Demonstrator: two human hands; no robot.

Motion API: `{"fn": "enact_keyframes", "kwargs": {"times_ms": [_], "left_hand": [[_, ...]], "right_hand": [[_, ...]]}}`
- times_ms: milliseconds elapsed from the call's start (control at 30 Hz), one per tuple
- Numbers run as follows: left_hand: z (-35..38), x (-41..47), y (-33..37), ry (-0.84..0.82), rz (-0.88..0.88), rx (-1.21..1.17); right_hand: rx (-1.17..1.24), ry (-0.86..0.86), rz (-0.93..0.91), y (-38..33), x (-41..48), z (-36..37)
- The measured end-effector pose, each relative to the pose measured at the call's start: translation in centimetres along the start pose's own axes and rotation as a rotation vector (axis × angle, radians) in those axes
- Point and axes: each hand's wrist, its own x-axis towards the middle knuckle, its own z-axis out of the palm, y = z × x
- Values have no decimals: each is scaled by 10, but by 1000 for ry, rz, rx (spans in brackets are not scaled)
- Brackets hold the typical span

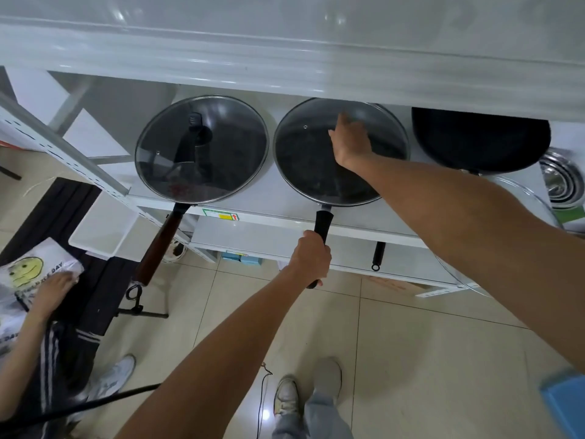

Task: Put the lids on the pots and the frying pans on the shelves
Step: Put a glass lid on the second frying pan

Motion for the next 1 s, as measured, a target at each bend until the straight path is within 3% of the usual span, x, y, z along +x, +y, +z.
{"fn": "enact_keyframes", "kwargs": {"times_ms": [267, 467, 633, 733, 867, 933, 1000], "left_hand": [[0, -6, 0, -29, 12, 37], [-4, -3, -5, 13, 12, -6], [-3, -2, -11, 26, 80, 43], [-6, 0, -15, 8, 77, -12], [-9, -6, -10, 17, 47, -8], [-7, -13, -3, 142, 77, 162], [-1, -20, 5, 402, 197, 363]], "right_hand": [[-80, -125, 38, -7, -21, -14], [86, -177, 179, -8, -43, -18], [107, -289, 151, 20, -80, -41], [49, -214, 149, 60, -109, -68], [35, -29, 294, 134, -147, -110], [3, 5, 370, 171, -167, -125], [-5, 30, 439, 207, -181, -131]]}}
